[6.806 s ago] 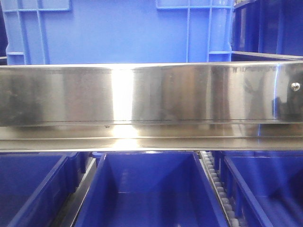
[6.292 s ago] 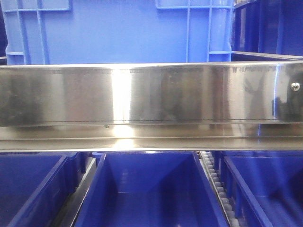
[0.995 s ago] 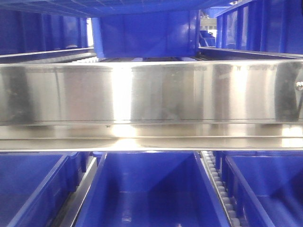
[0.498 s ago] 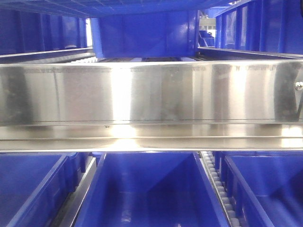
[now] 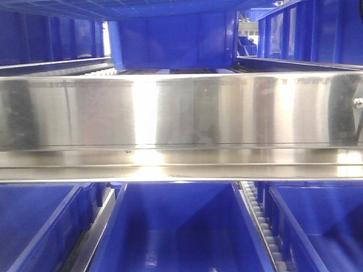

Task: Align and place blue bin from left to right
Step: 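Hold the bin with both grippers and back away from the shelf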

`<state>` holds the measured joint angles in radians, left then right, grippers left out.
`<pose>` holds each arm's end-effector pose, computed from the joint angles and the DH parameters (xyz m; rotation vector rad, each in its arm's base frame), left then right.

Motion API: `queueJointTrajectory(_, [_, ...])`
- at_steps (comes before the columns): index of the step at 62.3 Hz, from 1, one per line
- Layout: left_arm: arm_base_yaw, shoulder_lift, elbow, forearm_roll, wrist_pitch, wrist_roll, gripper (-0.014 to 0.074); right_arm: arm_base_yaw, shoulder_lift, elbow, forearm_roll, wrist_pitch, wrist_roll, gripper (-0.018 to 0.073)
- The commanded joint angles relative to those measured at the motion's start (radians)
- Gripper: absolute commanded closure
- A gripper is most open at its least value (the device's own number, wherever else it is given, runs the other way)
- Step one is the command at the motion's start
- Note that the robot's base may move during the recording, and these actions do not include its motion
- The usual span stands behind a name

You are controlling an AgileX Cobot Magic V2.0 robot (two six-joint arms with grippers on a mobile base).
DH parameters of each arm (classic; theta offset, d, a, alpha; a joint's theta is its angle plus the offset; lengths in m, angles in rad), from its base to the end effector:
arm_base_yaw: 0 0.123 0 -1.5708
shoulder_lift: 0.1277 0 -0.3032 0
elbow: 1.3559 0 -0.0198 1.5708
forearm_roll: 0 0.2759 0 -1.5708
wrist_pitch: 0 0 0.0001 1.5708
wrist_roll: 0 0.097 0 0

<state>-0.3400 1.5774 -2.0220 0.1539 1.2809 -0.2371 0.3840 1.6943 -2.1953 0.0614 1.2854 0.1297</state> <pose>0.3241 -0.0995 0.5153 0.0953 2.3068 -0.1014 0.3392 0.1432 0.5240 -0.3020 2.2698 0.3458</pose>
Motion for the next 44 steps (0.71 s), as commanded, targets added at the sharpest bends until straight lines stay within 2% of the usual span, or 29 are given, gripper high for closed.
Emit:
queueJointTrajectory(1, [-0.008, -0.022, -0.011, 0.009, -0.060, 0.025, 0.0605, -0.001, -0.031, -0.014, -0.003, -0.116, -0.026, 0.0627])
queueJointTrajectory(44, [-0.008, -0.022, -0.011, 0.009, -0.060, 0.025, 0.0605, -0.001, -0.031, -0.014, -0.003, -0.116, -0.026, 0.0627])
